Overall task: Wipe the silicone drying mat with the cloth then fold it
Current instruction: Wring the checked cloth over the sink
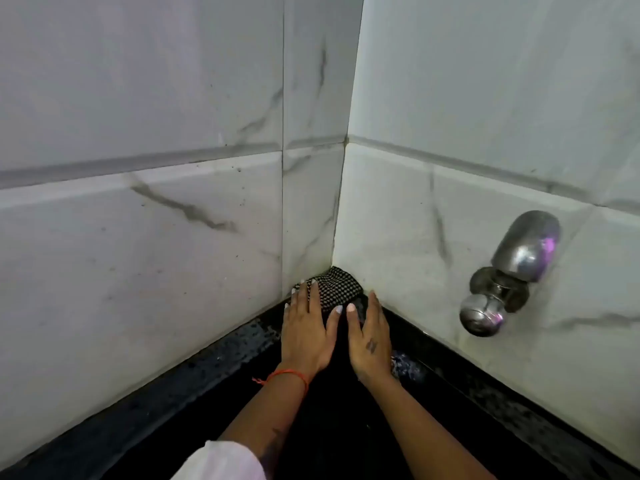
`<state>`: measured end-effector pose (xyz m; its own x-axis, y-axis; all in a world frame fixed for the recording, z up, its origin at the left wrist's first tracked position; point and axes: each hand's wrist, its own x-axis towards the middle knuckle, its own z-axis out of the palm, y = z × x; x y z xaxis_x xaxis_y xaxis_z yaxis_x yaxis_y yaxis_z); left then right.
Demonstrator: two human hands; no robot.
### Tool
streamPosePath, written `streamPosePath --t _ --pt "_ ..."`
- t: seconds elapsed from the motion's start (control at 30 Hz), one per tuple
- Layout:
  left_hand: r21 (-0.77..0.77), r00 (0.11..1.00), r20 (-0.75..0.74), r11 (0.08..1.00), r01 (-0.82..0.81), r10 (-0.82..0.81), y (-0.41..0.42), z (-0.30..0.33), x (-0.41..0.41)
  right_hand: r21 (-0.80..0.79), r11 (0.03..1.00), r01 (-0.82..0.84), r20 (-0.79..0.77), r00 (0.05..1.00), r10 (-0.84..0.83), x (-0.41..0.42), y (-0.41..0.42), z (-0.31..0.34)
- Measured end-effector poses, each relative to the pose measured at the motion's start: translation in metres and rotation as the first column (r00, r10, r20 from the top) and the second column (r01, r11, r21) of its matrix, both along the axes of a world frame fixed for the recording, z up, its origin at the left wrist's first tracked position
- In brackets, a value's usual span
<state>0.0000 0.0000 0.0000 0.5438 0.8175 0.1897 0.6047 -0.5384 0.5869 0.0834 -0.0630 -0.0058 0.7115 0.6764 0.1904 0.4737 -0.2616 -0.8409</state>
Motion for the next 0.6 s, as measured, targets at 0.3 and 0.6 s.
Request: streamPosePath --t 0.3,0.6 --pt "0.259 0.991 -0.135 0.966 0.01 0.026 0.051 -0.053 0.028 0.001 0.996 0.087 -0.156 0.984 -0.085 0.027 0.06 -0.039" --pt "0.467 0.997 -0.02 0.883 -0.053 0.07 0.044 -0.044 0.021 0.105 0.962 0.253 -0.385 0.902 -0.195 0.015 0.059 -0.029"
